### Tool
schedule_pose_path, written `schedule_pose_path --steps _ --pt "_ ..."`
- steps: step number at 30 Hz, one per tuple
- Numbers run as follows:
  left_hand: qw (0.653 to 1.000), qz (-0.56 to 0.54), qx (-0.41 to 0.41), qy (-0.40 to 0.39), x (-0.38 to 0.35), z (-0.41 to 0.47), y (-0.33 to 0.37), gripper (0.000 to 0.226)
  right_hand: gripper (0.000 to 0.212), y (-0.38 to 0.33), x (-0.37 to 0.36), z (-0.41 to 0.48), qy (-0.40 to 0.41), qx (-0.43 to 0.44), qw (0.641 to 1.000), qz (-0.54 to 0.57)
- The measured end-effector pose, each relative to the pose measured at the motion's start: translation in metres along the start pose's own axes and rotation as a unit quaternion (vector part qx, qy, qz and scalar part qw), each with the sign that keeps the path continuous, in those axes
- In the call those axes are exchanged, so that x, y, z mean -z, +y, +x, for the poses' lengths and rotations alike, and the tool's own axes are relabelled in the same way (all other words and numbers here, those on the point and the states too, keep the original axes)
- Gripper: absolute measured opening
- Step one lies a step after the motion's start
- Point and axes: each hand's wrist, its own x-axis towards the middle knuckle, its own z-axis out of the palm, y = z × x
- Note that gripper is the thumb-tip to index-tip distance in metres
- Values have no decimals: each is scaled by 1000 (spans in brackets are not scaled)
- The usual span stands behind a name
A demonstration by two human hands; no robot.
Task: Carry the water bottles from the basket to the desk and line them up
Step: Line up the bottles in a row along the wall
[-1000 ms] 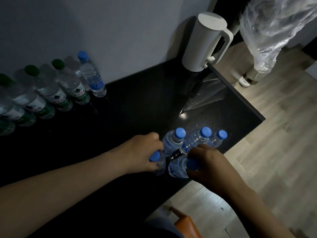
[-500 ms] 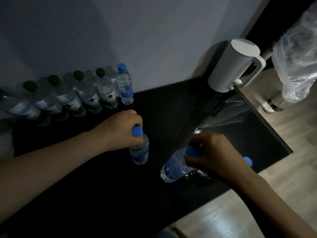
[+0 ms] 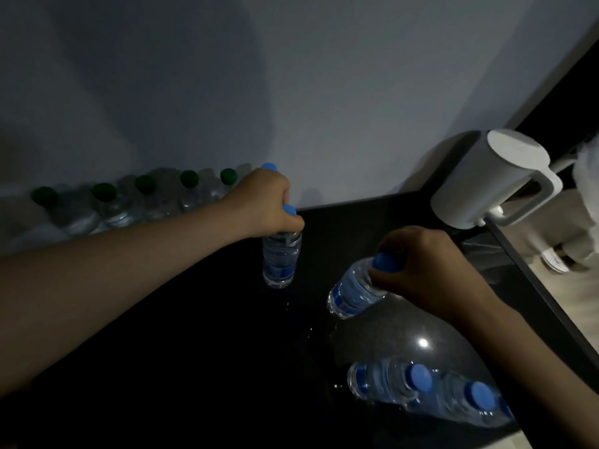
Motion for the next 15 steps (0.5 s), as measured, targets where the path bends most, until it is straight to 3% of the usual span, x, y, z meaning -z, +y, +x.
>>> schedule_pose_path --steps 15 --pt "992 -25 106 64 -16 133 -3 32 23 62 -4 69 -41 -14 999 11"
